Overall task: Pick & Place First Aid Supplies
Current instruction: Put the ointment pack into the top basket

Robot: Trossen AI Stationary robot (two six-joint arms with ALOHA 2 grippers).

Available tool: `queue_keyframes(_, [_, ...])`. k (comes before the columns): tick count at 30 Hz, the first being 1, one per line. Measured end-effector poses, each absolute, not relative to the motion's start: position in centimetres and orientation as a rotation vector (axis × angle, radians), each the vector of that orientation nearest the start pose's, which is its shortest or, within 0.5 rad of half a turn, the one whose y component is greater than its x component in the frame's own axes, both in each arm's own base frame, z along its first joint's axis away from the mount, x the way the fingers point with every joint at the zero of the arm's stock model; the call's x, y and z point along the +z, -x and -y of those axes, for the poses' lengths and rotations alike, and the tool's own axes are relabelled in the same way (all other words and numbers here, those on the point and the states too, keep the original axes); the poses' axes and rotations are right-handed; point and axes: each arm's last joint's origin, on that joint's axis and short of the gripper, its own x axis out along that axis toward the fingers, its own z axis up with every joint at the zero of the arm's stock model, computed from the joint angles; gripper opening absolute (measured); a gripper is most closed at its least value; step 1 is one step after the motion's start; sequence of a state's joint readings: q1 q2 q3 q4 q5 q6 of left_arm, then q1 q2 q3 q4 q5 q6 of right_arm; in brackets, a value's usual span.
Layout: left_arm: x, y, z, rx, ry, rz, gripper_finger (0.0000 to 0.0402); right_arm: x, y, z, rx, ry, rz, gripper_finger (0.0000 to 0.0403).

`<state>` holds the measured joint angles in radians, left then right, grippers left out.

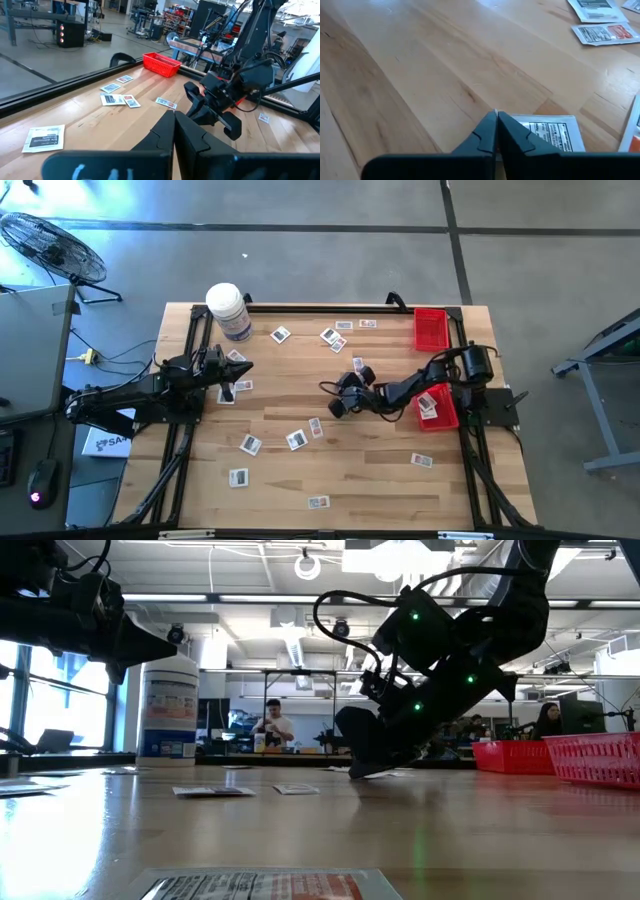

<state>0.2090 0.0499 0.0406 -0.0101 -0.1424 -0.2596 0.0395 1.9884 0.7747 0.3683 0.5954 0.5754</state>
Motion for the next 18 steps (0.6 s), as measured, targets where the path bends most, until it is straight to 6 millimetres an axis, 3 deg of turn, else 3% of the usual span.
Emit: queue_keyframes(18, [17.2, -9.5, -2.4, 0.352, 0.258, 0.026, 0.0001, 10.3, -33.0, 0.2, -0.661, -0.317, -0.565, 0.0002])
